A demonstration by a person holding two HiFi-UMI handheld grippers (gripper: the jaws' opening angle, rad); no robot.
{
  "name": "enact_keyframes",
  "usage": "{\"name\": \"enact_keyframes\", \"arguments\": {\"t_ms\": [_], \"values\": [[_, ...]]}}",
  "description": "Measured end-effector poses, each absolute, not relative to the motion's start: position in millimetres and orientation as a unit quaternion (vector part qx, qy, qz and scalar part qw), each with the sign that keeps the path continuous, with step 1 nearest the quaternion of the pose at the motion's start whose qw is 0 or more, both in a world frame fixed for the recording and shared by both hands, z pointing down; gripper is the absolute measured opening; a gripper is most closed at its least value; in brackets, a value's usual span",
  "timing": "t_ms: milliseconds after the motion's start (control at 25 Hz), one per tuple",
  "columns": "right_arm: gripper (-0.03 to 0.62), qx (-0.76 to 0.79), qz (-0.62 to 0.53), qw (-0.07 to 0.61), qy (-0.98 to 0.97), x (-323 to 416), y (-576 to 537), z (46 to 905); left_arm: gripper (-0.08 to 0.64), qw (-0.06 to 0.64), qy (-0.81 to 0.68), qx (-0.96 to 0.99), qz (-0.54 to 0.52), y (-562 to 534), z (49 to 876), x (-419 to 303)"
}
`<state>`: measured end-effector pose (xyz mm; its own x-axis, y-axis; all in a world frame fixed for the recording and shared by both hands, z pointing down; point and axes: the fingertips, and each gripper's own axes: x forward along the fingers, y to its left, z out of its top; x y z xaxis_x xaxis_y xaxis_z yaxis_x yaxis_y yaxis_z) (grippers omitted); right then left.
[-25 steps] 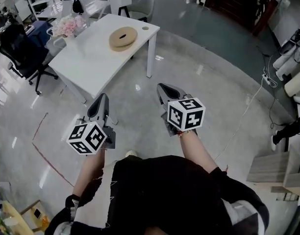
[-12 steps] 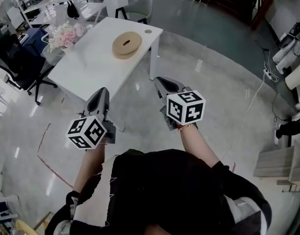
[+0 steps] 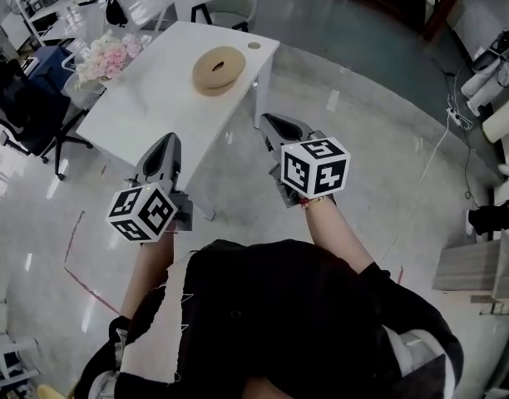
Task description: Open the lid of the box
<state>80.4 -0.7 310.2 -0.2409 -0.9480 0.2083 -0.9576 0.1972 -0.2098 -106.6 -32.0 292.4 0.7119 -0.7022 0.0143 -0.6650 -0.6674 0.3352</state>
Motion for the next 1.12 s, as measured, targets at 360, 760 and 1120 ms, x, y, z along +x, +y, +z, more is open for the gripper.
{"name": "enact_keyframes", "arguments": {"t_ms": [360, 760, 1120], "values": [[0.003, 0.606, 0.184, 0.032, -0.773, 68, -5, 341, 0.009, 0.189, -0.379, 0.905, -0.042, -37, 321, -113], [0.003, 0.586, 0.232, 0.034, -0.776, 66, -25, 376, 0.009, 0.195, -0.395, 0.897, -0.020, -50, 350, -109], [0.003, 0.573, 0.235, 0.041, -0.784, 70, -70, 380, 0.009, 0.195, -0.401, 0.895, -0.029, -90, 348, -99]]}}
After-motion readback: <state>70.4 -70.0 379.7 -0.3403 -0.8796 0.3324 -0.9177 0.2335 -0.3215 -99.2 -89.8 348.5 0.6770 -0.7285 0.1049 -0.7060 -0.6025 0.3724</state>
